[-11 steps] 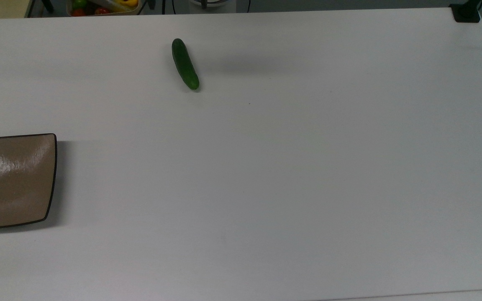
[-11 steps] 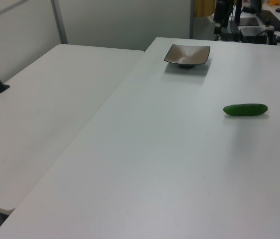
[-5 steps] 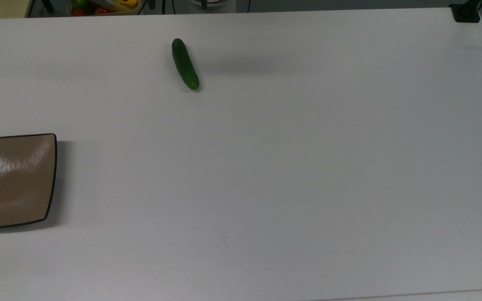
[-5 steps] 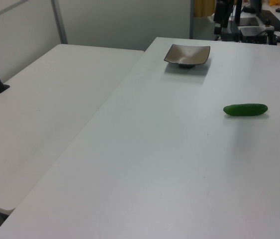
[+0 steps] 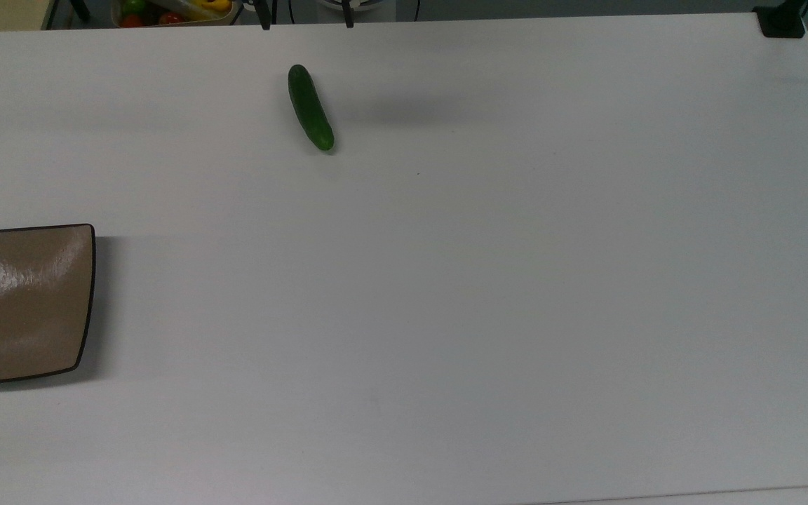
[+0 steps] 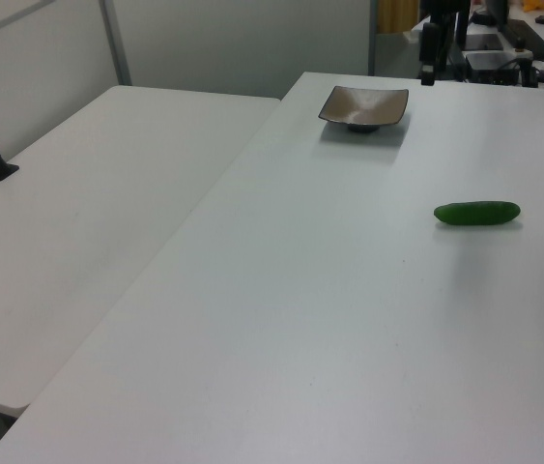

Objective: Cucumber placed on a ceramic plate
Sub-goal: 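Move the open gripper toward the green cucumber, then lower the gripper over the cucumber's middle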

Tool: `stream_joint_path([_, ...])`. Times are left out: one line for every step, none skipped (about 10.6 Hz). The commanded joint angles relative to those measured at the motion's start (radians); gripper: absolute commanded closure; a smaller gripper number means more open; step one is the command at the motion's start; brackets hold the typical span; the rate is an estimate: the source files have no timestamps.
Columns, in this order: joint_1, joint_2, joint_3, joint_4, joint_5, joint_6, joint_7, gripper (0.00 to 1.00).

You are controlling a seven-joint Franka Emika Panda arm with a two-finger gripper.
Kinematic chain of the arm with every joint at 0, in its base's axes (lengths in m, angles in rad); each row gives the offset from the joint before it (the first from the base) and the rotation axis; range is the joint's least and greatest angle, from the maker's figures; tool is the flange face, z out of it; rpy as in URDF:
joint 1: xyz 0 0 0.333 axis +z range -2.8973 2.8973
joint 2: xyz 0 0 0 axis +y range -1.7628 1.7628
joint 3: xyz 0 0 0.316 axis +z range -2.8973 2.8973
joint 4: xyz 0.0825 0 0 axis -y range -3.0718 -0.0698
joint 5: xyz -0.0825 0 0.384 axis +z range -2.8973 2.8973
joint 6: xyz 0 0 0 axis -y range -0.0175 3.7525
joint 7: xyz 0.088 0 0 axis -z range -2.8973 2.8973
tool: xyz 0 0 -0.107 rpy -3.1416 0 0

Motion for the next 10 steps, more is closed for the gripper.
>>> stream_joint_path([0.016,-0.083,0.003,-0.124,-0.006,0.004,-0.104,0.0])
stream_joint_path([0.025,-0.093,0.003,-0.15,-0.006,-0.009,-0.121,0.0])
stream_joint_path([0.038,-0.093,0.003,-0.156,-0.01,-0.031,-0.156,0.0])
stream_joint_path([0.039,-0.091,0.007,-0.159,-0.012,-0.056,-0.177,0.0])
stream_joint_path([0.039,-0.093,0.011,-0.179,-0.012,-0.074,-0.178,0.0])
stream_joint_path([0.041,-0.093,0.012,-0.208,-0.015,-0.073,-0.179,0.0])
stream_joint_path([0.045,-0.093,0.012,-0.234,-0.018,-0.075,-0.178,0.0])
stream_joint_path([0.065,-0.093,0.014,-0.265,-0.039,-0.075,-0.178,0.0])
stream_joint_path([0.07,-0.093,0.014,-0.294,-0.061,-0.073,-0.179,0.0])
stream_joint_path([0.079,-0.094,0.015,-0.326,-0.081,-0.069,-0.181,0.0])
